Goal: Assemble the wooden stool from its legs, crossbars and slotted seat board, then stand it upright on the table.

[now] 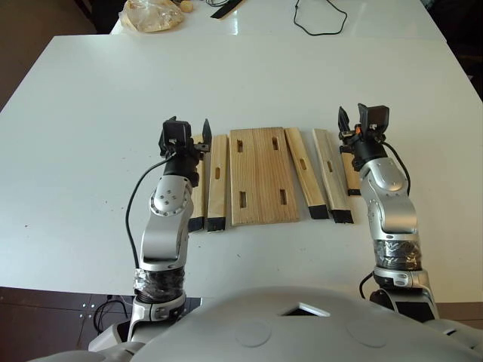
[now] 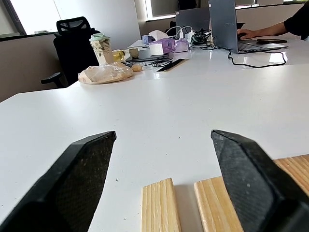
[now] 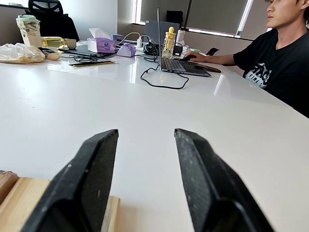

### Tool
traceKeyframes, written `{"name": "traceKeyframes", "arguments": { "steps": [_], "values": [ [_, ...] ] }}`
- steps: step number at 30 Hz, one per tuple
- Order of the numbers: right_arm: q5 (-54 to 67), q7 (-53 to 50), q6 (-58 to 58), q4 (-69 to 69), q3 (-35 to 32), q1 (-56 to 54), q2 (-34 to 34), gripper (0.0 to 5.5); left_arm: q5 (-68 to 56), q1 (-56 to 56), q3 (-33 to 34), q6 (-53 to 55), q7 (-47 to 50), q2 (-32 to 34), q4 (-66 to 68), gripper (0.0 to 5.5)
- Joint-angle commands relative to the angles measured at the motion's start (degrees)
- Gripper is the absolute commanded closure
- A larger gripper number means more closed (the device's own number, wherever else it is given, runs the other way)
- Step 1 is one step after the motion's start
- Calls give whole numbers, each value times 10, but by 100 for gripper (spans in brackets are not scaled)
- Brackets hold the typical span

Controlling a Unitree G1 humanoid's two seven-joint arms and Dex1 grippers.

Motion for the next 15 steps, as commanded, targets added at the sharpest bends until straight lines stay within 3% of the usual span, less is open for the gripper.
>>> {"name": "traceKeyframes", "arguments": {
  "steps": [1,15],
  "values": [
    [-1,3,-1,9,-4,-13,-7,334,7,-1,2,5,7,-4,8,182],
    [-16,19,-11,32,11,-31,-22,334,15,-12,16,-13,22,3,59,182]
  ]
}}
